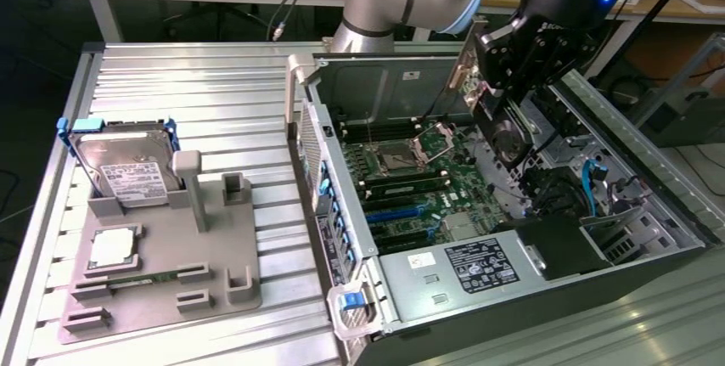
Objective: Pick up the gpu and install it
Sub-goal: 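Insert the gpu into the slot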
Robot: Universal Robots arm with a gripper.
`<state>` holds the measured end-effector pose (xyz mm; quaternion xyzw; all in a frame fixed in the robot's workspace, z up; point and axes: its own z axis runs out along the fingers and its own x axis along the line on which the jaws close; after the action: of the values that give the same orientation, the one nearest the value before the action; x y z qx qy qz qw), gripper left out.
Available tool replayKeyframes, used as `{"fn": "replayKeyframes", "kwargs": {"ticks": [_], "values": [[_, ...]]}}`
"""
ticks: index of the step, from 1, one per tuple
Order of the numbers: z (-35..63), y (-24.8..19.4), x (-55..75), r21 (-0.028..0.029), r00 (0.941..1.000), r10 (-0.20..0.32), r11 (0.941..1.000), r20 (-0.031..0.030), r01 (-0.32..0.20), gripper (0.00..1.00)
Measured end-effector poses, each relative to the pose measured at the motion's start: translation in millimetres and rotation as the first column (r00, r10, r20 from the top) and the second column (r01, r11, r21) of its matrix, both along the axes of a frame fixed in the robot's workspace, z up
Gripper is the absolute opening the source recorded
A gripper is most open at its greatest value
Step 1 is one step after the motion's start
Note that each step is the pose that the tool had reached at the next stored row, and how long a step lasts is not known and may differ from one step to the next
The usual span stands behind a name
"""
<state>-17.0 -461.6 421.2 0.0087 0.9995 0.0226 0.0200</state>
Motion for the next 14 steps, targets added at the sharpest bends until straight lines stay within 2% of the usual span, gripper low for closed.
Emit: {"fn": "replayKeyframes", "kwargs": {"ticks": [14], "values": [[0.0,0.0,0.0,0.0000,0.9995,0.031,0.9995,0.0000,-0.031,0.27]]}}
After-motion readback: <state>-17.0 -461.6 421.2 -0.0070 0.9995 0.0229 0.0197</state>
